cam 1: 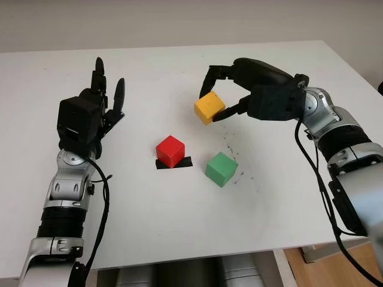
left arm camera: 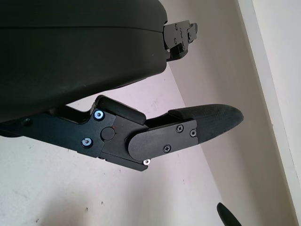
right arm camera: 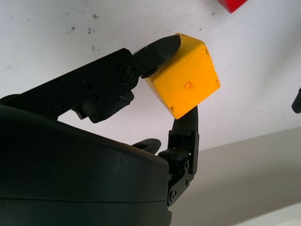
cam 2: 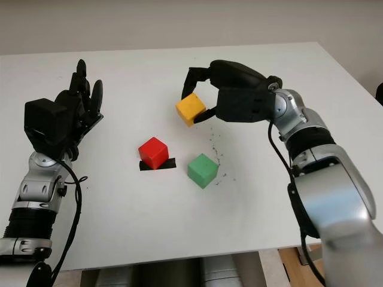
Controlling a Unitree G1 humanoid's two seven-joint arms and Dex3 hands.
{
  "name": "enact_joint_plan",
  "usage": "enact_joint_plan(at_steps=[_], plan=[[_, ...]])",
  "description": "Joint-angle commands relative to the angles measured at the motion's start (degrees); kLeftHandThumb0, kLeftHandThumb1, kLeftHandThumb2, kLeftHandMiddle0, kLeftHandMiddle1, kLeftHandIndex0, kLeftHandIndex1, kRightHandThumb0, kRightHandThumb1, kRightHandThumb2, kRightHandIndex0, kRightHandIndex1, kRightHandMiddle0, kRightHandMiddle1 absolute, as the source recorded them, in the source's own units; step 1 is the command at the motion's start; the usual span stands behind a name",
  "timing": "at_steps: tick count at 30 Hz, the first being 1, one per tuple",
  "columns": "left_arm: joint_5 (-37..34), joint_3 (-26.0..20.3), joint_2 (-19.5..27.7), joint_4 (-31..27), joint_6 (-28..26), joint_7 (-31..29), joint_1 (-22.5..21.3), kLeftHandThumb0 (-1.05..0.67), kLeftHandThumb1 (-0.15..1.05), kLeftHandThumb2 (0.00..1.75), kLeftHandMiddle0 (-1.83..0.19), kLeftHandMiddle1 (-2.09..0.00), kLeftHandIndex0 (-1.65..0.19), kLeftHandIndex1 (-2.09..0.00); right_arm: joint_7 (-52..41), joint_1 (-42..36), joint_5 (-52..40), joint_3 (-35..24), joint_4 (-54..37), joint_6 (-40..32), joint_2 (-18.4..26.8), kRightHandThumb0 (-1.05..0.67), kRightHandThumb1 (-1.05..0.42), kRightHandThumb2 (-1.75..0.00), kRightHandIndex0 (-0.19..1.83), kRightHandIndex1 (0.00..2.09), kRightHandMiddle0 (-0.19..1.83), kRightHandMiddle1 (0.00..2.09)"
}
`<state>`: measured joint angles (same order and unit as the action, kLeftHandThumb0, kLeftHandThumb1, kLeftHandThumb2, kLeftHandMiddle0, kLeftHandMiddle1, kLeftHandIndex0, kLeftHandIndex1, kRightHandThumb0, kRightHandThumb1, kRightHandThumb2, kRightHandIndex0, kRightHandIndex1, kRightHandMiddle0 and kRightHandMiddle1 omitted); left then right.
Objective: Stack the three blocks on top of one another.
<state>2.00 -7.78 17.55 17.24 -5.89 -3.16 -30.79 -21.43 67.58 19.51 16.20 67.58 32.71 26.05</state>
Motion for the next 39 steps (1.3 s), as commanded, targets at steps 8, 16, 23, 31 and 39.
enact_joint_plan(at_steps=[8,16,23,31,39], plan=[[0.45,0.25,0.22,-1.07,0.16,0.51,-0.26,-0.77,1.05,0.67,0.19,0.0,0.19,0.0,-10.97,1.01,-7.22,-4.62,-4.4,-10.27,-5.31,-0.43,-0.93,-0.05,0.26,0.1,0.38,1.5],[0.03,-0.11,0.09,-0.66,1.25,0.82,-0.15,-0.76,1.05,0.67,0.19,0.0,0.19,0.0,-17.33,0.66,-11.24,-6.49,-4.31,-17.55,-9.82,-0.48,-0.92,-0.05,0.24,0.07,0.4,1.58],[-0.27,-0.27,0.0,0.08,1.64,1.06,-0.57,-0.76,1.05,0.67,0.19,0.0,0.19,0.0,-20.6,0.07,-12.43,-7.12,-3.85,-20.62,-12.08,-0.49,-0.91,-0.05,0.25,0.07,0.45,1.57],[-0.15,-0.12,-0.14,-0.02,1.83,1.4,-0.42,-0.76,1.05,0.67,0.19,0.0,0.19,0.0,-22.2,-0.6,-12.13,-6.72,-4.22,-23.88,-12.96,-0.51,-0.9,-0.05,0.24,0.06,0.47,1.54],[-0.4,-0.13,-0.18,-0.32,1.7,1.74,-0.37,-0.76,1.05,0.67,0.19,0.0,0.19,0.0,-22.1,-1.15,-10.6,-5.9,-4.66,-23.91,-12.8,-0.49,-0.9,-0.05,0.25,0.06,0.49,1.49]])
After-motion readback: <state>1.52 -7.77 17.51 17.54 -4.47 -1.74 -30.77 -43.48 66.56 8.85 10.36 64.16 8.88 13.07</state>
